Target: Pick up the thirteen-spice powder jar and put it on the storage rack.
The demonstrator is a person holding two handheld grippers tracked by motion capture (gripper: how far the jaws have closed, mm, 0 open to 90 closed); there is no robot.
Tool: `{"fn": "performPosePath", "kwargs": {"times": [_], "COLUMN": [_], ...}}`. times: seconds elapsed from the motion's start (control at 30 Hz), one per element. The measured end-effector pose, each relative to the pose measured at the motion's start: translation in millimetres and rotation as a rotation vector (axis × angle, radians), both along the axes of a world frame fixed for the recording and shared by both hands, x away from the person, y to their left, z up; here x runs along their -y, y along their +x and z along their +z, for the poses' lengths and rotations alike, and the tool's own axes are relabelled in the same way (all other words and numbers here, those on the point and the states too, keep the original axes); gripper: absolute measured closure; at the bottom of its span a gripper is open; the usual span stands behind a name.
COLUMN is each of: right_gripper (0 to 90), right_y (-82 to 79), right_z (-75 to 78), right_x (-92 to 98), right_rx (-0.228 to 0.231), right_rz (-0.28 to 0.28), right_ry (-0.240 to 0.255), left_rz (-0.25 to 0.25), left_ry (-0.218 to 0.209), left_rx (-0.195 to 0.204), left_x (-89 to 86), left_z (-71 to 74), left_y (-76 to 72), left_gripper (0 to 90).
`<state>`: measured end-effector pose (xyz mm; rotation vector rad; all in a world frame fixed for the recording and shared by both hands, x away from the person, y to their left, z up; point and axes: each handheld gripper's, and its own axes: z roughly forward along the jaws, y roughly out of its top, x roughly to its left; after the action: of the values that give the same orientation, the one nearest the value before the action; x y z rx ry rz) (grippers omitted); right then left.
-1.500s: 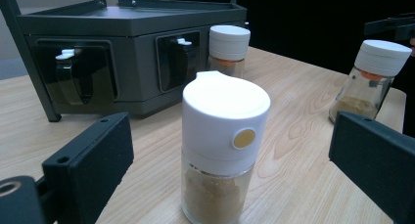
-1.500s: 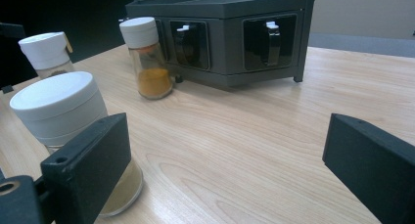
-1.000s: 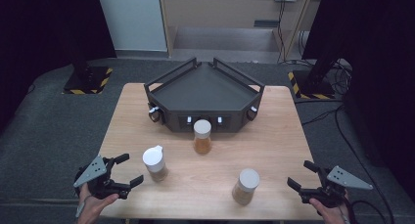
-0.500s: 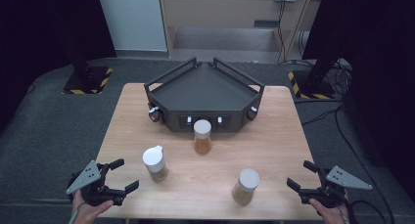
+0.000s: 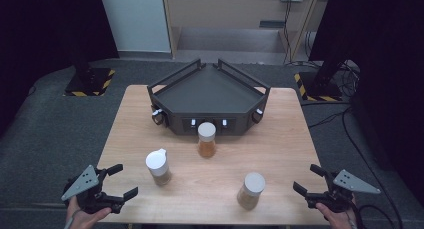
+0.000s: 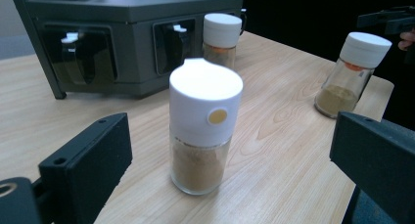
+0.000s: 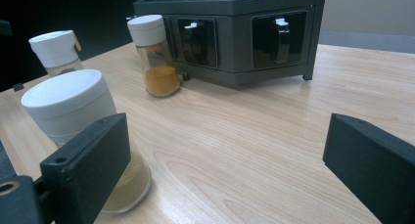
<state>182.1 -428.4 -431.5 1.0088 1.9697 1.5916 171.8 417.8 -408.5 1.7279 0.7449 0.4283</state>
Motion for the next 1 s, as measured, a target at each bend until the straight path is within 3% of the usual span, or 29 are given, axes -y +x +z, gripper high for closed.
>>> {"fn": "performPosePath", "kwargs": {"times": [0.5, 0.8, 1.0], "right_gripper": [4.4, 4.6, 4.8], "right_y": [0.4, 0.4, 0.5], "right_z": [-0.1, -0.2, -0.3], "right_x": [0.1, 0.2, 0.4], "right_rx": [-0.003, -0.002, -0.003], "right_rz": [0.002, 0.003, 0.003], "right_ry": [-0.001, 0.001, 0.002], "left_rz": [-0.012, -0.006, -0.030], "left_ry": [0.093, 0.116, 0.152], "left_rx": [0.005, -0.014, -0.031], "left_x": [1.5, 3.9, 13.5], "left_z": [48.0, 65.8, 78.7], "left_y": [11.5, 23.5, 38.2], "left_gripper": [0.9, 0.6, 0.6]}}
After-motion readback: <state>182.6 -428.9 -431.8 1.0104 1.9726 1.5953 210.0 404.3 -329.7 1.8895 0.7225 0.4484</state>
